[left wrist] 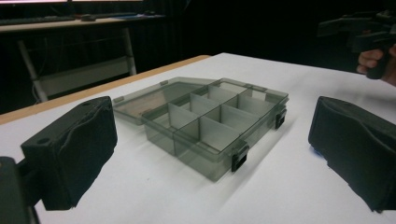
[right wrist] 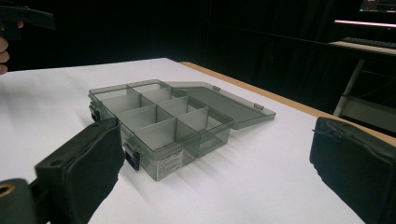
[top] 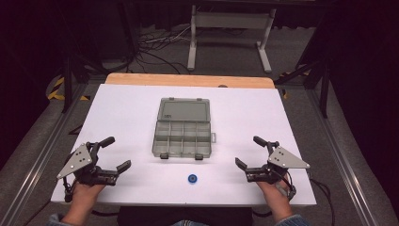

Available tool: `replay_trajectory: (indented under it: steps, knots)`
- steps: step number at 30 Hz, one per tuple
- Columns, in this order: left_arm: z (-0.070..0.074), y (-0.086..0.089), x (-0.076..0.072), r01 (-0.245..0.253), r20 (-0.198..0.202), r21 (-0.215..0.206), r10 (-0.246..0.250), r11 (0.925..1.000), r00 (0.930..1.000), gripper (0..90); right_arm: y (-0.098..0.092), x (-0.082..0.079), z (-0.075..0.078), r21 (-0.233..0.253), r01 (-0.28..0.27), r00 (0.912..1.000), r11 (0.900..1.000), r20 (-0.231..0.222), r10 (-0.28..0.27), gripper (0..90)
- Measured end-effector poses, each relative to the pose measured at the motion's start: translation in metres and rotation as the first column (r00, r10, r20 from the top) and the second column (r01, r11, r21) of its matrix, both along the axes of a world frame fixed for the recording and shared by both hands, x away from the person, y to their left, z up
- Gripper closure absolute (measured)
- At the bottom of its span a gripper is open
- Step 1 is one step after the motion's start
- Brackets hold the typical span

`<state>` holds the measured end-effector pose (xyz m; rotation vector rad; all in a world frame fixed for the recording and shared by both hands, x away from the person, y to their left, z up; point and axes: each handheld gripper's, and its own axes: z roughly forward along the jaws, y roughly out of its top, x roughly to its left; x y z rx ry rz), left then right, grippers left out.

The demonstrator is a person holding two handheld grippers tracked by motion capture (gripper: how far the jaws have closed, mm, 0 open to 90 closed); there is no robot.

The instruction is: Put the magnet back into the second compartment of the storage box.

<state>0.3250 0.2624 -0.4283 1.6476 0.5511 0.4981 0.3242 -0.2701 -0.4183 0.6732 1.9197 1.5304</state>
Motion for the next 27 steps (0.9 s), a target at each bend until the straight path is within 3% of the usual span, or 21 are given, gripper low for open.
replay_trajectory:
  steps: [5,15,18,27]
  knots:
    - [0.0009,0.0008,0.0018,0.003,-0.018,-0.002,-0.003,1.0,0.9998,1.9,0.0,-0.0003,0.0005,-0.001,-0.001,1.0,1.0,0.001,0.001,3.5]
    - [0.0009,-0.0028,0.0014,0.042,-0.012,-0.03,-0.042,0.9987,0.999,1.6,0.0003,-0.0005,0.0025,-0.003,0.0,1.0,1.0,0.0,0.0,3.6]
    - [0.002,-0.0039,0.0005,0.025,-0.018,-0.004,-0.025,0.9997,0.9995,0.7,0.0006,-0.0006,0.0033,-0.001,-0.001,1.0,1.0,-0.002,0.001,3.8]
    - [0.0031,0.0012,-0.0026,-0.018,0.003,-0.029,0.018,0.9994,0.9998,0.4,0.004,-0.0007,0.0064,-0.004,-0.006,0.9999,1.0,-0.01,0.006,3.9]
